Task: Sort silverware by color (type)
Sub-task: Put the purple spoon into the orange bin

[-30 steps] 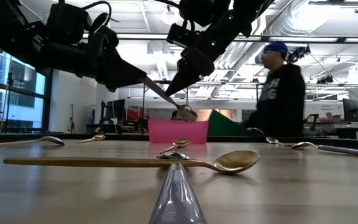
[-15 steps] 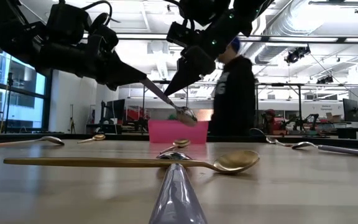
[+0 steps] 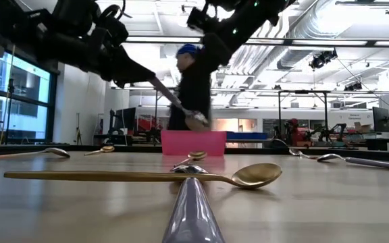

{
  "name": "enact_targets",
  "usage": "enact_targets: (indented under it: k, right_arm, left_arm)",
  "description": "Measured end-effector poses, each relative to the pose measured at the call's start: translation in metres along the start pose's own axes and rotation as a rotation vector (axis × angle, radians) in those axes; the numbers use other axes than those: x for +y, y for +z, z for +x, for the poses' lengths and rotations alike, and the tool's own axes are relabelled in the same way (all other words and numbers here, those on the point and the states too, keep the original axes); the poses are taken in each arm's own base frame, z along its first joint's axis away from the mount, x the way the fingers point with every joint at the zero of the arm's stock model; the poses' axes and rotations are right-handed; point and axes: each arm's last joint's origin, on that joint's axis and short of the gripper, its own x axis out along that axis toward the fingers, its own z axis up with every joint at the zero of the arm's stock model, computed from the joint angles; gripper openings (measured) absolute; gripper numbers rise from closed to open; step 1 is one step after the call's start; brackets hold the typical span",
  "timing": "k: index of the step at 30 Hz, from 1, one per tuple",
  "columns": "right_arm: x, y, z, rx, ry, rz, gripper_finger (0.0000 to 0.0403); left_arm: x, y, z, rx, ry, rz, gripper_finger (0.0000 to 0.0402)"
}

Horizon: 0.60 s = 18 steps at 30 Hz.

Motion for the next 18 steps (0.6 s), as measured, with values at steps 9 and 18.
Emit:
enact_targets:
  k: [9,18]
  right_arm:
    - [-0.016,0.005,-0.036,-0.044,-0.101,-0.009,0.0018]
    - [-0.026,-0.017,-0.030,-0.047,-0.135,0.027,0.0002]
  left_arm:
    - [-0.012,0.040,-0.031,0.182,-0.043,-0.041,0.0016]
    - [-0.054,0.095,-0.068,0.416,-0.282,-0.090,0.0016]
